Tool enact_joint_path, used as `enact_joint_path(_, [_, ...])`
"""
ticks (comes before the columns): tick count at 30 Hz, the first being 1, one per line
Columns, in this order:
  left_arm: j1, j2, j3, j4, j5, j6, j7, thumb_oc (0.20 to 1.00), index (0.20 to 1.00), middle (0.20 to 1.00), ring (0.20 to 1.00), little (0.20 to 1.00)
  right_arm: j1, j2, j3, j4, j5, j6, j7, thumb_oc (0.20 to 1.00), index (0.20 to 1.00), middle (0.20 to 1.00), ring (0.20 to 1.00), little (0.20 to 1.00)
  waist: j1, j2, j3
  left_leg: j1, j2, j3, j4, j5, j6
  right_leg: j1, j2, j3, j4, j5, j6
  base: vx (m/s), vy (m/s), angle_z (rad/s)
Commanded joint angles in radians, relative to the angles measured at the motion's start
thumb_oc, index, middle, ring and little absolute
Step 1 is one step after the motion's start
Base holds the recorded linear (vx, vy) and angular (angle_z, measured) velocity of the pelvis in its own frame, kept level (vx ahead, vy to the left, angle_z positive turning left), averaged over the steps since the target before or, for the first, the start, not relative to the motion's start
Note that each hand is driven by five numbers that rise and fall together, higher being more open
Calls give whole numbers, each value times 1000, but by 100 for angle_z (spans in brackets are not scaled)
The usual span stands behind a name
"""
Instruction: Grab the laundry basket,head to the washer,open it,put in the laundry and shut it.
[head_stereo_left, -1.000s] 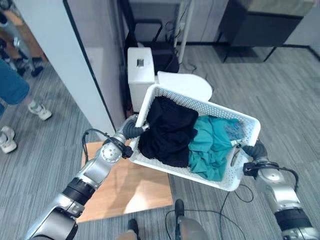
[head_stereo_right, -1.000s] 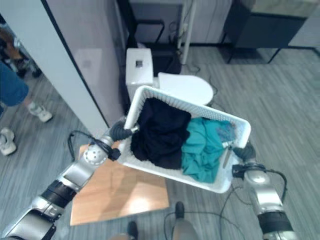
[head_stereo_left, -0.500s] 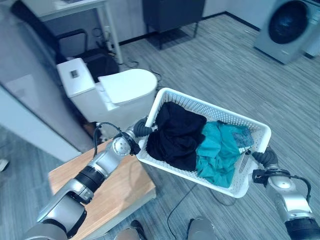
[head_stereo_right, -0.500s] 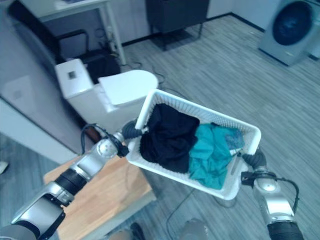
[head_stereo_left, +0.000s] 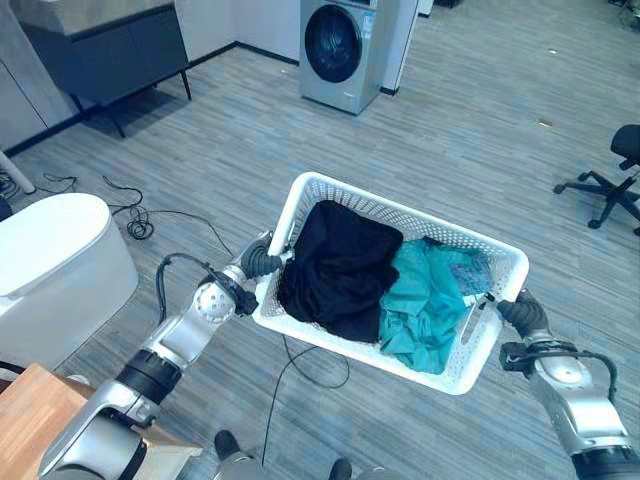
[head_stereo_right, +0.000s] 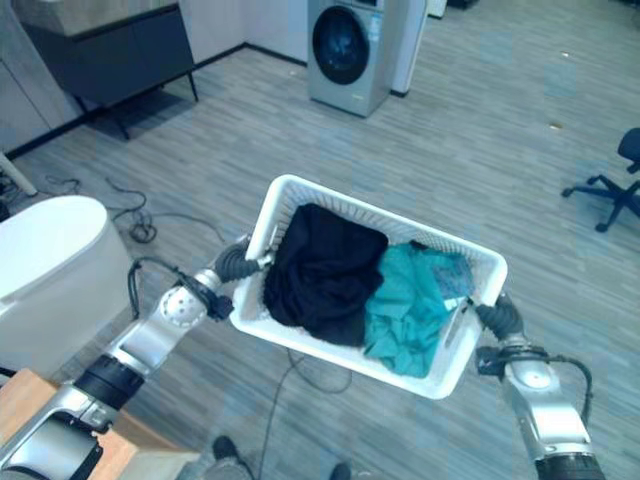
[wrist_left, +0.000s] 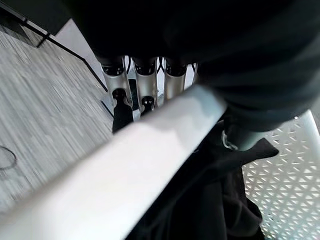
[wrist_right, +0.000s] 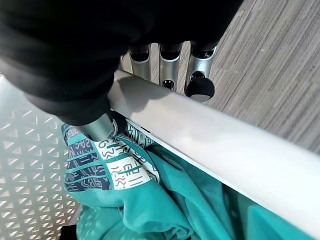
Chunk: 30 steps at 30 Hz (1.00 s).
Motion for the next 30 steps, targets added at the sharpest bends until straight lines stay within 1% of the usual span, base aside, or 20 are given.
enact_joint_path(1, [-113,109,208,43,-68,-24,63,200,200,200,200,200,-116,-85,-79,-24,90,-108,13,200,200,200,200,200,37,-21,58,-17,-141,-170,96,-245,16,126,-128,92,-96,-66,130,-210,-211,-32])
enact_joint_path(2, [-108,109,207,35,-70,-21,66,200,200,200,200,200,-135,-92,-65,-11,100,-101,16,200,200,200,200,200,31,-21,51,1,-158,-175,101,-269,24,123,-119,101,-109,-58,127,-30,-86,-52])
enact_joint_path(3, [-93,109,207,32,-72,-16,62,200,200,200,200,200,-151,-107,-62,8,115,-101,11,200,200,200,200,200,26,-8,38,24,-168,-175,61,-259,37,121,-97,109,-119,-57,124,0,-65,-45])
enact_joint_path(6, [-120,89,175,58,-65,-11,71,200,200,200,200,200,-137,-114,-70,8,134,-102,17,200,200,200,200,200,1,3,20,30,-163,-179,15,-208,20,129,-83,104,-136,-54,109,44,-47,-3])
enact_joint_path(10, [-155,92,157,76,-56,-8,82,200,200,200,200,200,-137,-124,-67,3,142,-100,18,200,200,200,200,200,-7,6,20,43,-155,-175,1,-198,14,138,-75,106,-150,-55,105,50,-30,22])
enact_joint_path(12, [-197,107,134,106,-60,-5,87,200,200,200,200,200,-141,-148,-57,0,170,-106,17,200,200,200,200,200,-10,6,35,36,-128,-182,57,-176,4,157,-54,128,-163,-58,87,61,-92,13])
enact_joint_path(13, [-215,120,128,120,-67,-3,90,200,200,200,200,200,-156,-165,-53,1,174,-107,16,200,200,200,200,200,-1,6,59,-6,-120,-219,160,-139,-4,166,-41,140,-163,-59,79,29,-116,-3])
enact_joint_path(15, [-219,136,119,135,-81,1,86,200,200,200,200,200,-168,-186,-40,-1,179,-101,23,200,200,200,200,200,4,5,74,-45,-142,-266,247,-135,11,171,-37,157,-159,-64,69,80,-78,-17])
enact_joint_path(16, [-247,147,91,160,-93,4,81,200,200,200,200,200,-177,-205,-24,5,191,-91,29,200,200,200,200,200,-2,11,79,-93,-155,-245,262,-170,22,194,-35,152,-163,-83,62,187,17,-14])
enact_joint_path(17, [-263,150,79,175,-95,5,84,200,200,200,200,200,-177,-211,-23,4,194,-92,29,200,200,200,200,200,1,13,78,-113,-168,-230,230,-192,27,201,-38,151,-164,-92,63,267,81,0])
enact_joint_path(19, [-287,149,59,198,-92,3,85,200,200,200,200,200,-174,-214,-21,3,195,-97,30,200,200,200,200,200,8,12,70,-117,-186,-216,157,-187,29,204,-44,152,-163,-101,72,257,90,19])
enact_joint_path(20, [-313,161,34,226,-92,-1,84,200,200,200,200,200,-181,-226,-14,14,191,-103,29,200,200,200,200,200,20,19,63,-163,-213,-215,57,-180,21,225,-45,158,-161,-125,86,237,68,5])
enact_joint_path(22, [-333,172,15,239,-95,-2,82,200,200,200,200,200,-192,-226,-7,21,189,-103,31,200,200,200,200,200,27,11,57,-187,-231,-220,52,-177,19,230,-56,163,-150,-141,94,410,115,0])
enact_joint_path(23, [-354,193,-9,239,-96,-3,75,200,200,200,200,200,-205,-212,12,30,184,-98,42,200,200,200,200,200,37,11,32,-162,-264,-255,52,-181,30,259,-73,182,-109,-173,106,758,238,-46])
enact_joint_path(25, [-357,198,-29,211,-87,-1,55,200,200,200,200,200,-220,-195,26,51,161,-88,62,200,200,200,200,200,48,-11,12,-123,-322,-229,100,-245,88,232,-123,196,65,-117,147,617,224,-60])
enact_joint_path(26, [-358,198,-29,210,-87,-1,55,200,200,200,200,200,-221,-195,27,51,160,-88,62,200,200,200,200,200,50,-10,11,-124,-321,-227,97,-241,89,228,-122,198,66,-115,148,288,146,-28])
enact_joint_path(27, [-357,202,-35,207,-85,3,48,200,200,200,200,200,-236,-185,35,69,142,-76,64,200,200,200,200,200,46,-15,13,-90,-349,-213,102,-277,118,186,-151,213,183,-28,171,405,241,-67])
enact_joint_path(28, [-361,211,-42,201,-76,9,42,200,200,200,200,200,-269,-176,53,95,100,-55,79,200,200,200,200,200,32,-3,20,-26,-366,-194,91,-315,165,103,-174,254,408,109,189,525,322,-72])
enact_joint_path(29, [-360,211,-46,203,-70,14,39,200,200,200,200,200,-286,-171,65,112,82,-49,87,200,200,200,200,200,21,14,32,12,-363,-185,77,-324,184,42,-179,261,520,147,192,373,248,-58])
enact_joint_path(30, [-361,212,-45,204,-70,14,39,200,200,200,200,200,-288,-172,66,114,82,-50,87,200,200,200,200,200,23,16,31,10,-360,-183,73,-319,184,35,-177,264,522,150,192,326,217,-14])
